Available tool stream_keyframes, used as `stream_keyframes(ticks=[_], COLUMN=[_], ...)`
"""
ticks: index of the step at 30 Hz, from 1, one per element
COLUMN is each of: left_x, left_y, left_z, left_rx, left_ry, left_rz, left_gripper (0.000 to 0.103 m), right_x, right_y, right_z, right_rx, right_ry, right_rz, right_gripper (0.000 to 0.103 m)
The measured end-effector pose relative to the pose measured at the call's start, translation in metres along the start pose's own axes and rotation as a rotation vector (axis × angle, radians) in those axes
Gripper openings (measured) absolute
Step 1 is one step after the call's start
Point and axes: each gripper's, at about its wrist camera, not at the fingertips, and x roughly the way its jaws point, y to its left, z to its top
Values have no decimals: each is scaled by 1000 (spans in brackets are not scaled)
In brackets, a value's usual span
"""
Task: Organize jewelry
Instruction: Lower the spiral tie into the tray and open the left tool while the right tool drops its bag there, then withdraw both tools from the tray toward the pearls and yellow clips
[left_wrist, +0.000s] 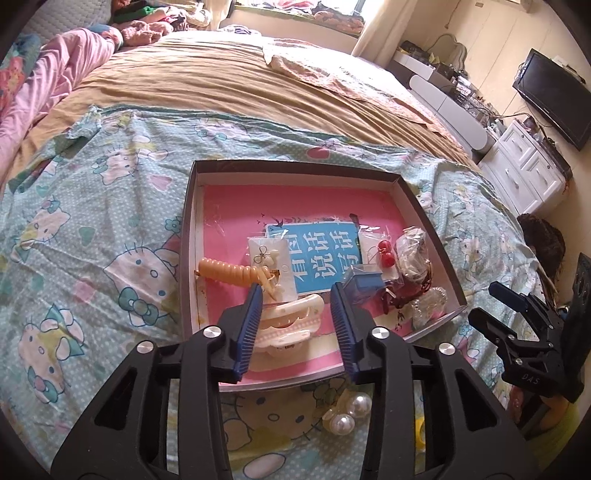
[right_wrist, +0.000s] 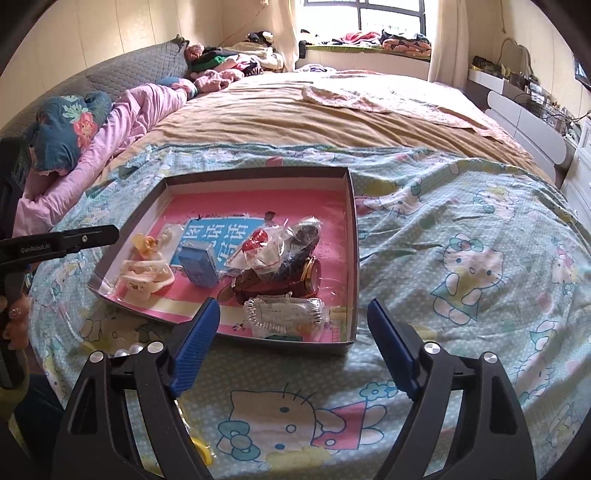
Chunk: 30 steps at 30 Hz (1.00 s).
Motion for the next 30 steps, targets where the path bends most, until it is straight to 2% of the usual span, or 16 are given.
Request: stream_keyframes(ticks=[5,9,11,16,21,30], left_x=[-21,-36,-43,-53,-56,-47], left_y=[-6,-13,-17,-25,-25,-19], left_z=[-2,-6,-10,-18,-28,-51], left_rx=[5,26,38,57,55,43], left_ry=[-44,-78,-91,-112,-109,-65], left_rz=[10,32,38,54,72,93], left_gripper=[54,63,77,89,93,93], right_x=[-25,-44,-51,-62,-61,-48], right_y=[5,11,14,23,35,57], right_z=[0,-4,-7,-18,-34,-69], right_rx=[-18,-38,-50,-76,-108,-206], right_ry=[-48,-72,-79,-81,-55,16], right_rz=[0,6,10,25,44,84], right_gripper=[89,89,89,90,90,90])
